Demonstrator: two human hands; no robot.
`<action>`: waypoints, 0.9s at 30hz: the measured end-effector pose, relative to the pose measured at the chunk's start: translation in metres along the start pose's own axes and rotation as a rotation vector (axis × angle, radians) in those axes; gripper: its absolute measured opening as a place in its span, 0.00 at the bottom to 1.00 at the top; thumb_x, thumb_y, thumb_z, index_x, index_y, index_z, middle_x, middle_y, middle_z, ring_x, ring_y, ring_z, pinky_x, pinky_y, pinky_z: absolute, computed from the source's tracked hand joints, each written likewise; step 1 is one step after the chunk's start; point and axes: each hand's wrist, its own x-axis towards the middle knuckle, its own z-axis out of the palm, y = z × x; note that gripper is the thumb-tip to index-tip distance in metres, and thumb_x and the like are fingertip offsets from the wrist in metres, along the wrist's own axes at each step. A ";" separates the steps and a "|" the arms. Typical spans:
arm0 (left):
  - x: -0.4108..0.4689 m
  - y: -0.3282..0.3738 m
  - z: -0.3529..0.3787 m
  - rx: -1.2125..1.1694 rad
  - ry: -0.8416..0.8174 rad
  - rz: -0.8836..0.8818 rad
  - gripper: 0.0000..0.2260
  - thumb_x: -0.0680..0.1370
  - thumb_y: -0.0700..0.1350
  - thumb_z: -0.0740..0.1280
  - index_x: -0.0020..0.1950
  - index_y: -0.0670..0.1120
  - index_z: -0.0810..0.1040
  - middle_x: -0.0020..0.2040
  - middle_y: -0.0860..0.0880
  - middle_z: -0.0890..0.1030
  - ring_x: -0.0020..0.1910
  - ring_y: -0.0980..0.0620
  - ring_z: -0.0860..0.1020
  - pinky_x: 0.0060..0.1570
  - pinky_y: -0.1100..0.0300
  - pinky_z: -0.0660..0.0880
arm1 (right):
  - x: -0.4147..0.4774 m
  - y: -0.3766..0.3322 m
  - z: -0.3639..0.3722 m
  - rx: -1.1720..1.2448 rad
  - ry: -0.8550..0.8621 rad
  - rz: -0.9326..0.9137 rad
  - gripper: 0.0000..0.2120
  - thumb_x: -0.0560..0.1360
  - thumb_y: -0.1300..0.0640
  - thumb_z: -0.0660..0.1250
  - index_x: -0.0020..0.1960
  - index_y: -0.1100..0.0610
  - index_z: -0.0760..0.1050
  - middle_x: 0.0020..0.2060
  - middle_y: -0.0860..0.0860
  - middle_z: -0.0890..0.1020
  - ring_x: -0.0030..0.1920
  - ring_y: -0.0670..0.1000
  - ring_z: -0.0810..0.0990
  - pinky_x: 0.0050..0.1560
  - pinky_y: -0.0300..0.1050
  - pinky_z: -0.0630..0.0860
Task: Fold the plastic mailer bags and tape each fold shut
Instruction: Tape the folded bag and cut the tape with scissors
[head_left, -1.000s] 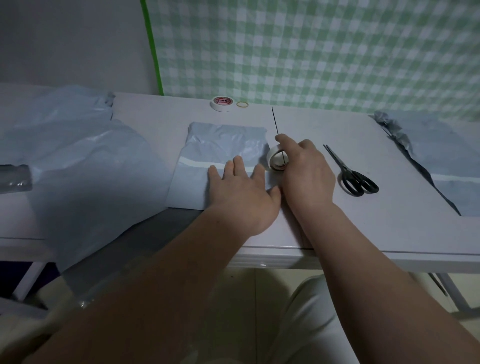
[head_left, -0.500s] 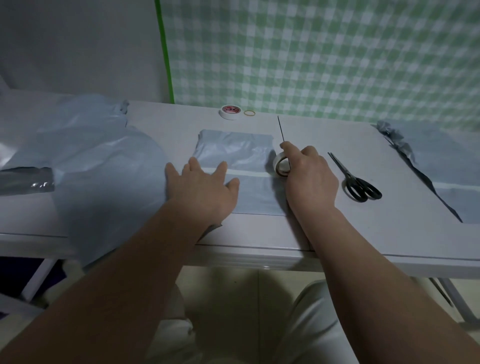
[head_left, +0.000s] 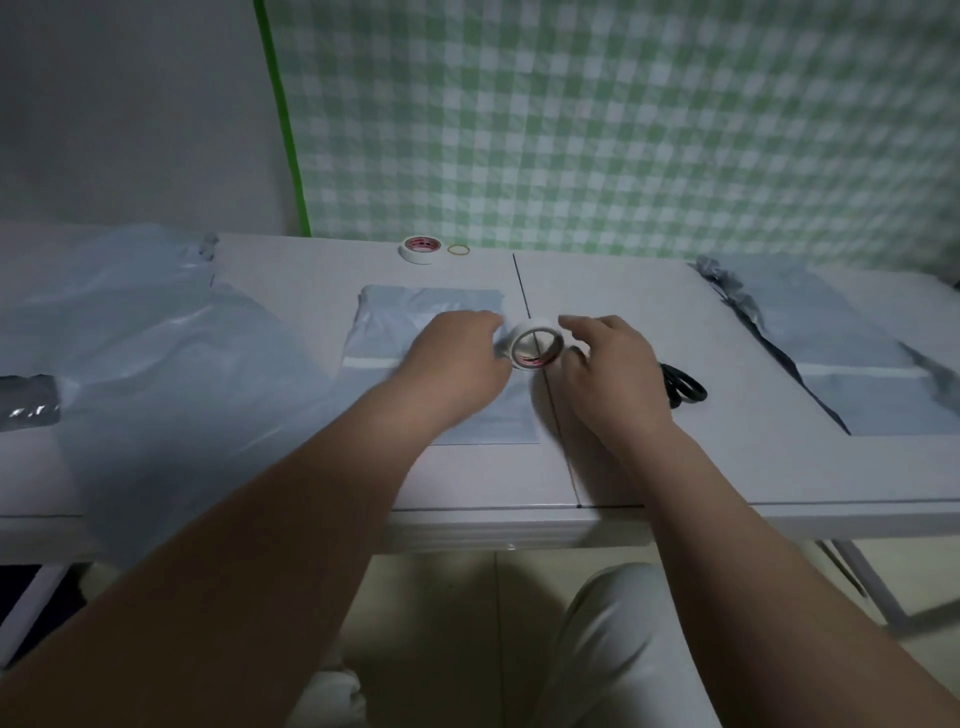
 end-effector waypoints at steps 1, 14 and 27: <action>0.005 0.002 0.003 -0.030 0.023 -0.005 0.07 0.76 0.45 0.65 0.49 0.42 0.76 0.47 0.45 0.79 0.52 0.43 0.75 0.47 0.55 0.70 | -0.002 0.005 -0.005 0.001 0.018 0.021 0.20 0.76 0.60 0.58 0.67 0.54 0.73 0.59 0.56 0.77 0.61 0.57 0.73 0.57 0.48 0.70; 0.023 -0.008 0.022 -0.477 0.034 -0.073 0.06 0.76 0.46 0.68 0.40 0.47 0.80 0.32 0.53 0.75 0.31 0.59 0.71 0.33 0.67 0.65 | -0.009 0.040 -0.045 -0.419 -0.111 0.460 0.12 0.77 0.59 0.58 0.59 0.62 0.73 0.58 0.60 0.73 0.60 0.62 0.70 0.51 0.47 0.66; 0.022 -0.011 0.018 -0.916 -0.018 -0.136 0.08 0.80 0.41 0.63 0.41 0.45 0.76 0.32 0.52 0.77 0.27 0.63 0.75 0.35 0.72 0.70 | -0.005 0.015 -0.047 -0.250 -0.139 0.426 0.13 0.70 0.58 0.68 0.55 0.54 0.77 0.50 0.54 0.79 0.48 0.57 0.75 0.41 0.43 0.68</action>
